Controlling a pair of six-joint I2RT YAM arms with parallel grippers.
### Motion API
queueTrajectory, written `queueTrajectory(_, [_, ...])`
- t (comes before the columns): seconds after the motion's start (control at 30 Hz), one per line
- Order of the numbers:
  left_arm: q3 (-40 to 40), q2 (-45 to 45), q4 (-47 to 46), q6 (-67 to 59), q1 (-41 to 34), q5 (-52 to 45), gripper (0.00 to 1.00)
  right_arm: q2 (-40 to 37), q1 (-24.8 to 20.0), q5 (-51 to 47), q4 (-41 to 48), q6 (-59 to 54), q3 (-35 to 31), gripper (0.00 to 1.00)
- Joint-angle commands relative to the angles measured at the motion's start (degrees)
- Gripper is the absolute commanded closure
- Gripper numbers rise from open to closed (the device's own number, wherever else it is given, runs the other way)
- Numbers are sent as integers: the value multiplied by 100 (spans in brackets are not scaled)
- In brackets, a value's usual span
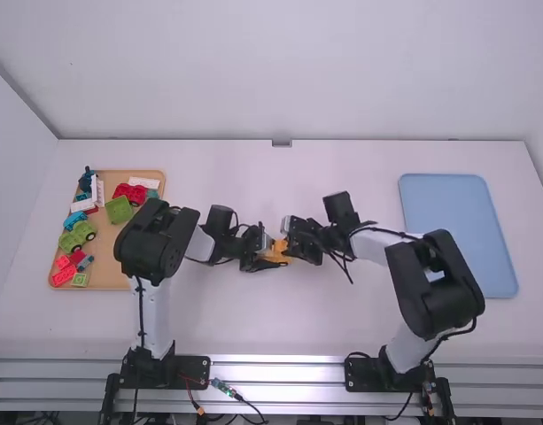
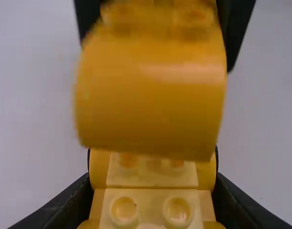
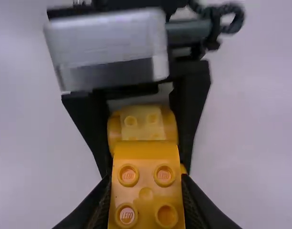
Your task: Assemble lego blocks to make yellow taxi
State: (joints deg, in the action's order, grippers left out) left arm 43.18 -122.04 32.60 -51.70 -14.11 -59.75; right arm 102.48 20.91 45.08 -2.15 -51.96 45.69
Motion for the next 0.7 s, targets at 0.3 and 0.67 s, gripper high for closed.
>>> queueTrajectory(0.3, [240, -58, -973, -501, 11, 479, 60, 231, 282, 9, 190, -234, 343, 100])
queueTrajectory(0.67, [39, -58, -612, -477, 11, 474, 62, 566, 345, 192, -256, -190, 352, 100])
